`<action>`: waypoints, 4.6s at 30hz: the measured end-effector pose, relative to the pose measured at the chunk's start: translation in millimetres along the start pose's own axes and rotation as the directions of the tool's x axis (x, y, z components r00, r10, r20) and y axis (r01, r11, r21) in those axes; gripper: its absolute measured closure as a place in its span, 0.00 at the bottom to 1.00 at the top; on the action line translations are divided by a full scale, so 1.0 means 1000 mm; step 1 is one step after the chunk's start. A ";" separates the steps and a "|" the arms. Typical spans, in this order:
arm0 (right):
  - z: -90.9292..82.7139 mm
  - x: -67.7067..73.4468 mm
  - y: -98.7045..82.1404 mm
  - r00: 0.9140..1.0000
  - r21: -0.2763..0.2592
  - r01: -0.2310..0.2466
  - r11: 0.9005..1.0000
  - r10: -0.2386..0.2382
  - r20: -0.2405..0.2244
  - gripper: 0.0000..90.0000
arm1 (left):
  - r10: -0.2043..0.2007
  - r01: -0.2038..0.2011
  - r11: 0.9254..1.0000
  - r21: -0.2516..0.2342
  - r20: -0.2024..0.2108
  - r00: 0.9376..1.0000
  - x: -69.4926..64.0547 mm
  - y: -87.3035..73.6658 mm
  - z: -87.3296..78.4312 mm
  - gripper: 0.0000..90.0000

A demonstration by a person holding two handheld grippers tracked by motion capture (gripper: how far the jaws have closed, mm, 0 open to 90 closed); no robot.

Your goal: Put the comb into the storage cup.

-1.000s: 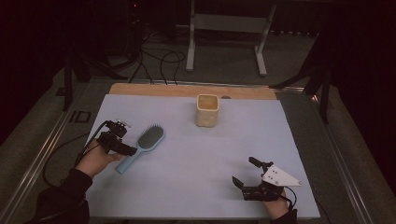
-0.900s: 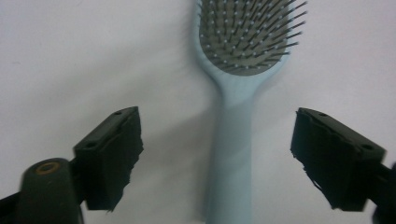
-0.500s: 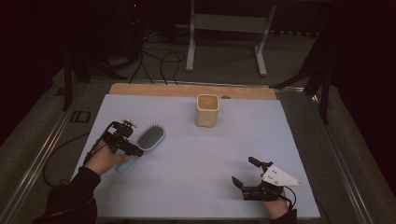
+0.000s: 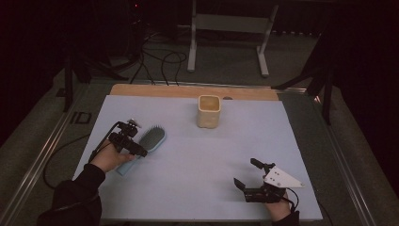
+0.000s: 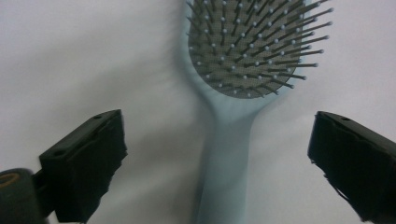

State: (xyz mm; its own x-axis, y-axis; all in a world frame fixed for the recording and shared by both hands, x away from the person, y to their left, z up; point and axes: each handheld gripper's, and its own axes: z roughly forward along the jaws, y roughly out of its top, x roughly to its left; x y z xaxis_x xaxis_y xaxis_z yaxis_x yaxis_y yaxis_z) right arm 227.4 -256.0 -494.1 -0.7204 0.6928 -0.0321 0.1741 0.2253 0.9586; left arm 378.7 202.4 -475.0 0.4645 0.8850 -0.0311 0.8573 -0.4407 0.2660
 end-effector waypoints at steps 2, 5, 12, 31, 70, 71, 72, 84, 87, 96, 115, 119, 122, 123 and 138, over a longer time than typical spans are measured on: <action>0.000 0.000 0.000 1.000 0.000 -0.001 1.000 0.001 0.000 0.09 | -0.002 0.002 1.000 -0.007 0.004 1.000 0.000 0.000 0.001 0.12; 0.000 0.000 0.000 1.000 -0.002 0.002 1.000 -0.003 -0.001 0.09 | 0.006 -0.006 1.000 0.005 0.013 1.000 0.000 0.000 0.005 0.26; 0.000 0.000 0.000 1.000 0.001 0.002 1.000 -0.002 -0.003 0.09 | 0.027 -0.028 0.999 0.017 0.017 0.999 -0.002 -0.003 0.010 0.48; 0.001 0.001 0.000 1.000 0.003 0.000 1.000 0.000 -0.003 0.09 | 0.084 -0.085 0.996 0.038 0.024 0.996 -0.007 -0.003 0.015 0.75; 0.001 -0.001 -0.001 1.000 0.002 -0.003 1.000 0.003 0.003 0.09 | 0.189 -0.169 0.948 -0.269 0.050 0.981 -0.026 0.007 -0.040 0.78; 0.001 -0.001 -0.001 1.000 0.004 -0.003 1.000 0.003 0.003 0.09 | 0.190 -0.166 0.945 -0.283 0.060 0.980 -0.026 0.008 -0.042 0.78; 0.001 -0.001 -0.001 1.000 0.003 -0.003 1.000 0.003 0.003 0.09 | 0.186 -0.162 0.942 -0.293 0.058 0.981 -0.026 0.008 -0.043 0.78; 0.000 -0.002 -0.001 1.000 0.004 -0.011 1.000 0.011 0.014 0.09 | 0.199 -0.163 0.907 -0.389 0.056 0.978 -0.034 0.017 -0.059 0.78; 0.000 -0.002 -0.001 1.000 0.004 -0.011 1.000 0.011 0.015 0.09 | 0.207 -0.167 0.898 -0.407 0.056 0.977 -0.035 0.020 -0.063 0.78; 0.000 -0.002 -0.001 1.000 0.002 -0.011 1.000 0.011 0.014 0.09 | 0.231 -0.177 0.871 -0.459 0.063 0.971 -0.044 0.029 -0.072 0.78; 0.000 -0.002 -0.001 1.000 0.002 -0.011 1.000 0.011 0.013 0.09 | 0.292 -0.188 0.799 -0.571 0.095 0.952 -0.070 0.054 -0.084 0.78; 0.000 -0.002 -0.001 1.000 0.000 -0.011 1.000 0.011 0.013 0.09 | 0.295 -0.189 0.787 -0.587 0.089 0.951 -0.075 0.058 -0.086 0.78; 0.000 -0.003 -0.001 1.000 0.001 -0.010 1.000 0.010 0.013 0.09 | 0.302 -0.185 0.771 -0.610 0.094 0.949 -0.079 0.062 -0.088 0.78; 0.000 -0.003 -0.001 1.000 0.001 -0.010 1.000 0.010 0.013 0.09 | 0.301 -0.177 0.768 -0.616 0.103 0.948 -0.080 0.064 -0.088 0.78; 0.000 -0.003 -0.001 1.000 -0.002 -0.012 1.000 0.012 0.011 0.09 | 0.304 -0.167 0.725 -0.668 0.093 0.948 -0.100 0.086 -0.089 0.78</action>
State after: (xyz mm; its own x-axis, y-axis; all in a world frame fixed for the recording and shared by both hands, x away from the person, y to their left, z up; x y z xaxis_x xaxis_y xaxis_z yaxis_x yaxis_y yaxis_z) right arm 229.2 -258.6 -494.9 -0.7108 0.7030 -0.0233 0.1817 0.2155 0.9595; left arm 386.7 89.6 -363.1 0.7216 0.6913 -0.0379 0.3960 -0.3672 0.8416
